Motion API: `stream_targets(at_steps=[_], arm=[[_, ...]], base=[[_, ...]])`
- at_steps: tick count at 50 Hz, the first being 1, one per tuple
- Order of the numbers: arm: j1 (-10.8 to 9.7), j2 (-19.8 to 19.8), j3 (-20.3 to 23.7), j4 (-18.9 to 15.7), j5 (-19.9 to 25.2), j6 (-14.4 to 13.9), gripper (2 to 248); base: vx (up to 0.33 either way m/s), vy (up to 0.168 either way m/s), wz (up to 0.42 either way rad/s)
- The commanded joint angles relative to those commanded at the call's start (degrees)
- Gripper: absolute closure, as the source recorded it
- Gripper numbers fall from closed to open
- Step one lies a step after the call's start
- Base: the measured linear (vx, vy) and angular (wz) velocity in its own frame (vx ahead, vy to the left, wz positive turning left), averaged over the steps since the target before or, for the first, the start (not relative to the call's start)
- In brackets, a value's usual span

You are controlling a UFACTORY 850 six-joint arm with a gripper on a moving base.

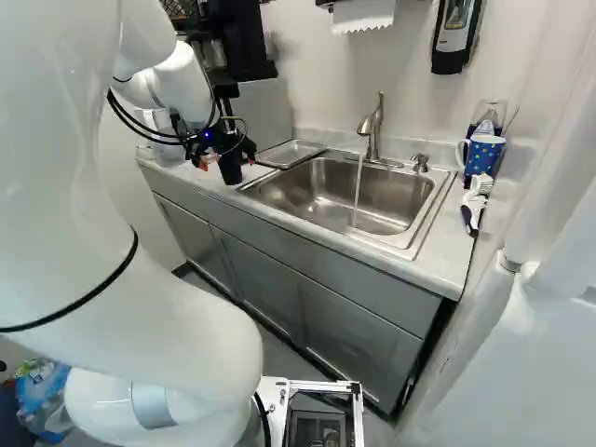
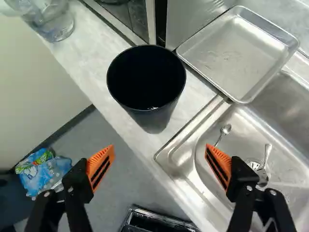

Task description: Rinse the cup and place it in the tray

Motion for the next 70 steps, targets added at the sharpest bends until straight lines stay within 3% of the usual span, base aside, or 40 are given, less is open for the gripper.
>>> stream_targets(at_steps=[15,52,70], arm=[[0.1,-0.6,0.7,0.0,3.9,0.0,3],[1.1,1.0,7.3,0.0,19.2,0.0,3],[1.2,-0.4,8.3,0.0,26.7,0.0,3]], base=[[0.0,0.0,0.0],[0.0,0.0,0.0],[0.0,0.0,0.0]])
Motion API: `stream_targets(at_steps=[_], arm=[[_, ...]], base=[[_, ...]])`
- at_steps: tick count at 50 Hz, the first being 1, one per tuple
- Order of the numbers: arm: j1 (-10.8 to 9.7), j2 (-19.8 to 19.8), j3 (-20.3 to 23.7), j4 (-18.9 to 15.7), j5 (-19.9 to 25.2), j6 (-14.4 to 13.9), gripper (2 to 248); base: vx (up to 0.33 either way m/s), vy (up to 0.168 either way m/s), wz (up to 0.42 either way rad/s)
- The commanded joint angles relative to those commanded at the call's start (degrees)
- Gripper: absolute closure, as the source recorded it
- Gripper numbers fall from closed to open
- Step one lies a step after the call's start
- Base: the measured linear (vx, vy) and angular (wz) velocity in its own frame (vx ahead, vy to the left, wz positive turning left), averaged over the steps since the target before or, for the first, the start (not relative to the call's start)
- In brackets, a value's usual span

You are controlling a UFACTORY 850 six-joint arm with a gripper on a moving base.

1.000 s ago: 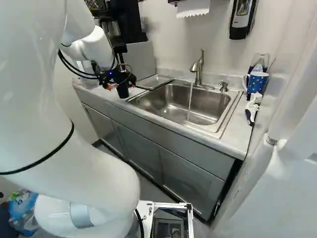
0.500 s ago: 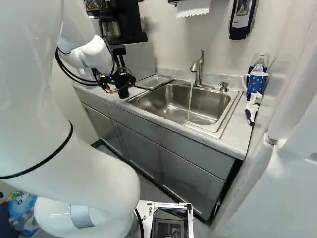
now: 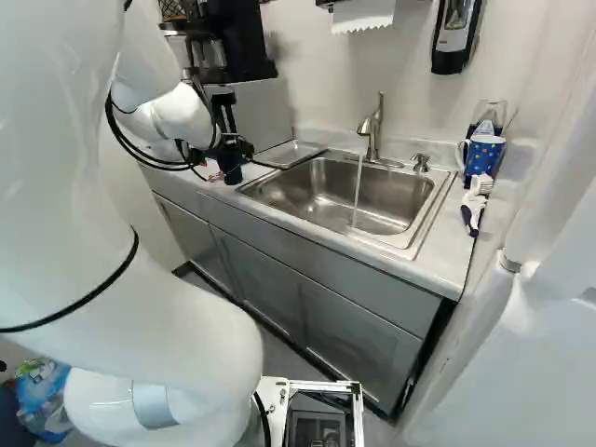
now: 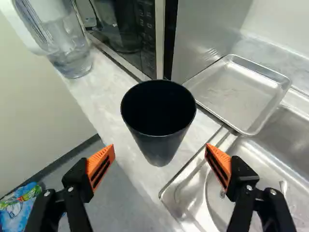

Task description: Rinse the cup and place it in the tray

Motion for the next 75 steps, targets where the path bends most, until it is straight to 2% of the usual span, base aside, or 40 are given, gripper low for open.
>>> stream_targets(at_steps=[52,64,75], arm=[[0.6,-1.7,5.1,0.0,22.2,0.0,3],[0.8,-1.7,6.6,0.0,25.7,0.0,3],[0.9,-2.2,7.5,0.0,25.9,0.0,3]], base=[[0.0,0.0,0.0],[0.0,0.0,0.0],[0.0,0.0,0.0]])
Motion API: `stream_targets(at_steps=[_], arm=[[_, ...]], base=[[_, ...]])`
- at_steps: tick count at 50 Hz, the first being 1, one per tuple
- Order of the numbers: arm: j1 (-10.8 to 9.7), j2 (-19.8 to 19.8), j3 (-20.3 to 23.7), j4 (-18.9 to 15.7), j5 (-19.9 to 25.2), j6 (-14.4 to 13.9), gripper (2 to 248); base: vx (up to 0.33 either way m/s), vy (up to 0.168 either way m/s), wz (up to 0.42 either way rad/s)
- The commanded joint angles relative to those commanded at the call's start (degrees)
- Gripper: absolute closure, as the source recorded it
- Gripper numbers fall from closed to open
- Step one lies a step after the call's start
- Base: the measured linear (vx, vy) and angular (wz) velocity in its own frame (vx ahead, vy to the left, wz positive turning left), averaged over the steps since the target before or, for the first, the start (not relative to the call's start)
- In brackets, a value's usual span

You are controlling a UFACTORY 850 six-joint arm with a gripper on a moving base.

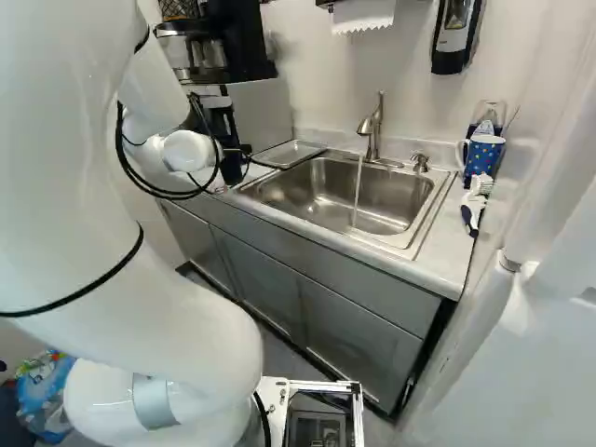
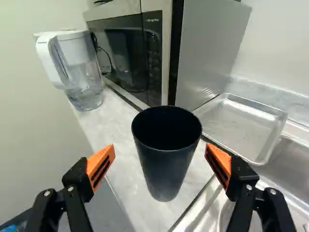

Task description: Rinse the cup and place it in the tray

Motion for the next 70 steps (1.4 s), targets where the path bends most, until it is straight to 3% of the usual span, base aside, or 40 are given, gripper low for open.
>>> stream_targets(at_steps=[28,33,34,39,40,44,45,70], arm=[[0.0,-1.3,0.3,0.0,0.0,0.0,3],[0.0,-1.3,0.3,0.0,0.0,0.0,12],[0.0,-1.3,0.3,0.0,0.0,0.0,49],[0.0,-1.3,0.3,0.0,0.0,0.0,49],[0.0,-1.3,0.3,0.0,0.0,0.0,88],[0.0,-1.3,0.3,0.0,0.0,0.0,88],[0.0,-1.3,0.3,0.0,0.0,0.0,122],[-1.7,-0.5,-0.7,0.0,0.0,0.0,130]], base=[[0.0,0.0,0.0],[0.0,0.0,0.0],[0.0,0.0,0.0],[0.0,0.0,0.0],[0.0,0.0,0.0],[0.0,0.0,0.0],[0.0,0.0,0.0],[0.0,0.0,0.0]])
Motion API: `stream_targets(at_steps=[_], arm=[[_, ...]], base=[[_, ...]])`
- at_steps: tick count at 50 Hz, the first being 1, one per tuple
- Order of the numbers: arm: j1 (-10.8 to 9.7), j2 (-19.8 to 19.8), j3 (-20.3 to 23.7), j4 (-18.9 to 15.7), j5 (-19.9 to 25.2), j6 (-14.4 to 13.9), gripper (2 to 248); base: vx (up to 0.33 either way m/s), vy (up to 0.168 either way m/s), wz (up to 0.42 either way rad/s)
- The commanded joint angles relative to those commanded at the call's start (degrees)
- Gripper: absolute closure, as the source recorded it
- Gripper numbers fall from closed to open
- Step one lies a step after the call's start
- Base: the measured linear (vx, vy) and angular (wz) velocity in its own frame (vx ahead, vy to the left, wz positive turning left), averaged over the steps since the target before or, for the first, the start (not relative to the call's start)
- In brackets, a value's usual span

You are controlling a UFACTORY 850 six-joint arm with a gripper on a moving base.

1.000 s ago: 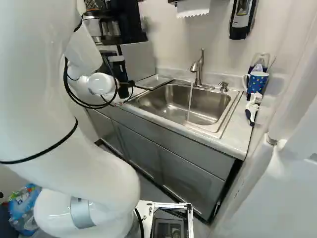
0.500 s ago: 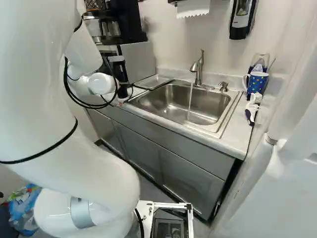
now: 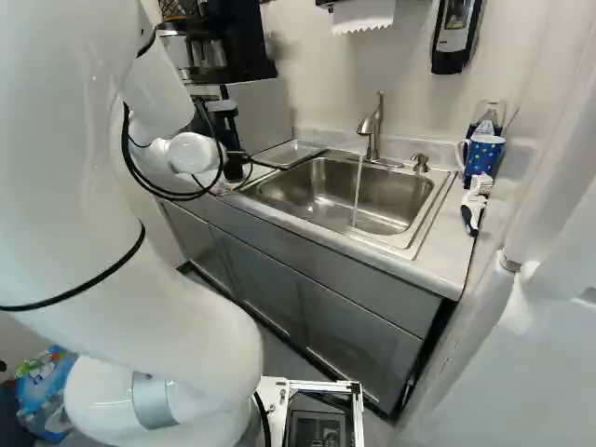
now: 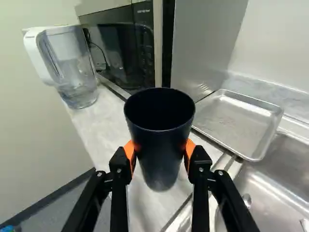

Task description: Rinse the cup and place it in the tray

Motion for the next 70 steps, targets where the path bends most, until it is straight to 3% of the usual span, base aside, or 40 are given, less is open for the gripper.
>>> stream_targets(at_steps=[20,70], arm=[[-2.5,1.1,-1.5,0.0,0.0,0.0,130],[-11.4,2.6,-2.9,0.0,0.0,0.0,130]], base=[[0.0,0.0,0.0],[0.0,0.0,0.0]])
